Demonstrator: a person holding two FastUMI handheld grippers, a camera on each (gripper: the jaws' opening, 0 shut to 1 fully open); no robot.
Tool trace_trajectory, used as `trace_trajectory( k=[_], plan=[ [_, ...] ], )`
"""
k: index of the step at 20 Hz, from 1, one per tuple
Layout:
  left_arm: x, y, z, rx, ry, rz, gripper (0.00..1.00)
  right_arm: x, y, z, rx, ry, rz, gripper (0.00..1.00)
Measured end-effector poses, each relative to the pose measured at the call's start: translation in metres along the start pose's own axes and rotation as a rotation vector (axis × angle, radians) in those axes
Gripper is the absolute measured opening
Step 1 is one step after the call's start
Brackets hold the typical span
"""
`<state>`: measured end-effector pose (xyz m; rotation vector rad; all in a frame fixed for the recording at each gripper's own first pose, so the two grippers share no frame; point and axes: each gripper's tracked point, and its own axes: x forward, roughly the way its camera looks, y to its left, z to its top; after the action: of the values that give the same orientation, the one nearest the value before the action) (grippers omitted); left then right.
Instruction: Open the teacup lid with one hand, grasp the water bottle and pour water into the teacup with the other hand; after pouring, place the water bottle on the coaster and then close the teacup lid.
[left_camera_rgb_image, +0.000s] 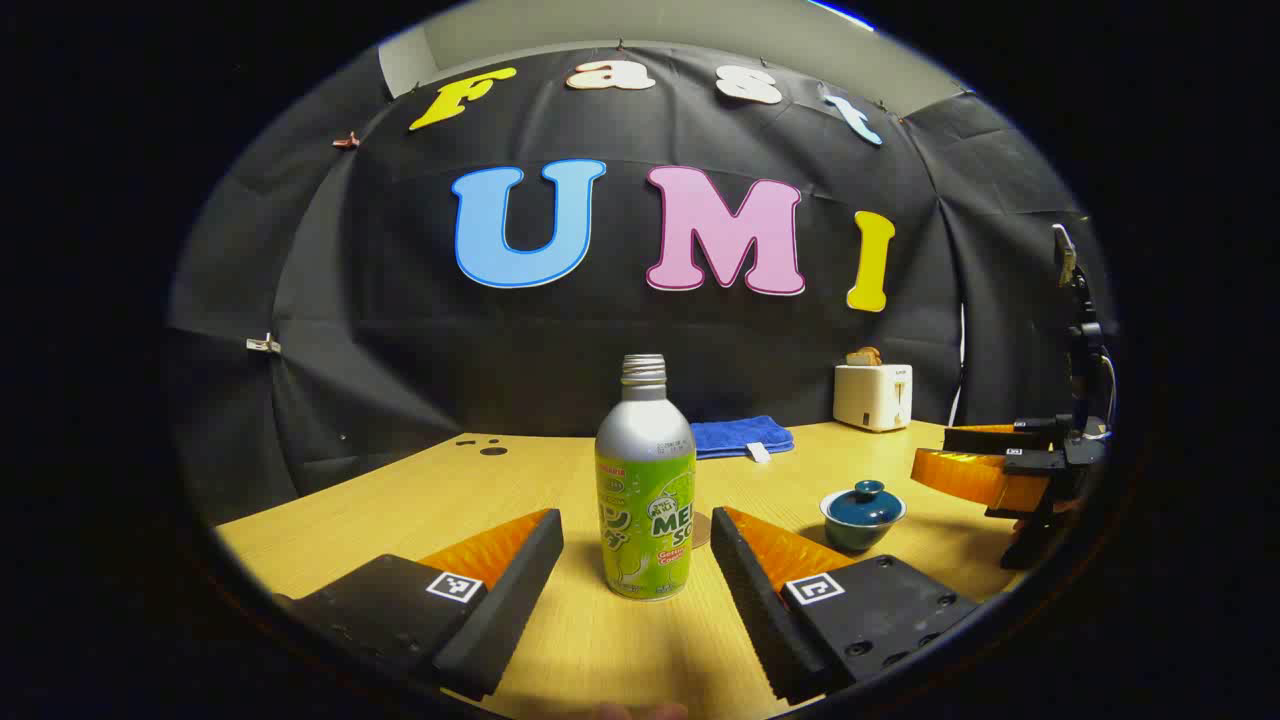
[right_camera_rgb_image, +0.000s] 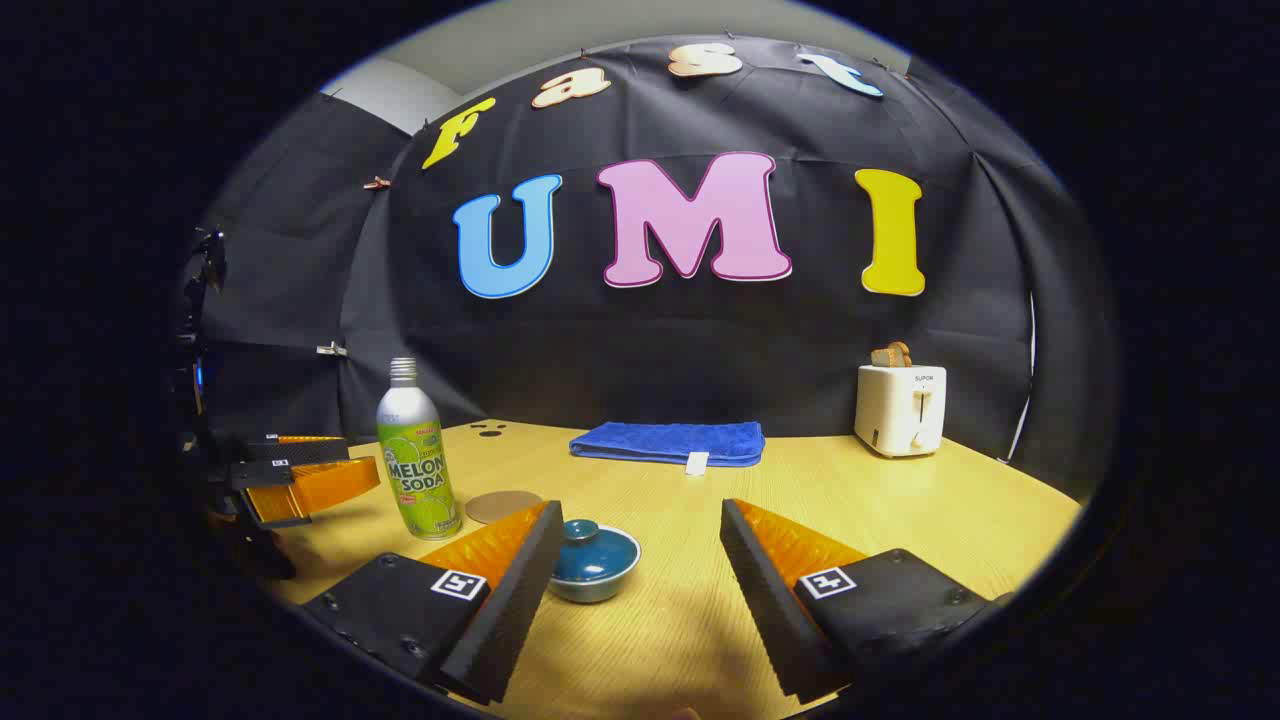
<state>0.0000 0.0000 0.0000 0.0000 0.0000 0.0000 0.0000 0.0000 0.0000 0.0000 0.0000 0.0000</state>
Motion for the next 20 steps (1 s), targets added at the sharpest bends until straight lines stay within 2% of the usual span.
trace_trajectory(
  k=[12,15,20],
  plan=[
    [-0.001,0.001,-0.001,0.002,-0.001,-0.001,0.95,0.001,0.001,-0.002,0.003,0.0,0.0,0.97],
    [-0.002,0.001,0.0,0.002,-0.002,-0.001,0.95,0.003,0.007,-0.003,0.009,0.009,0.048,0.97],
    [-0.002,0.001,-0.001,0.003,-0.002,-0.001,0.94,0.02,0.027,-0.018,-0.025,0.098,0.146,0.87]
  ],
)
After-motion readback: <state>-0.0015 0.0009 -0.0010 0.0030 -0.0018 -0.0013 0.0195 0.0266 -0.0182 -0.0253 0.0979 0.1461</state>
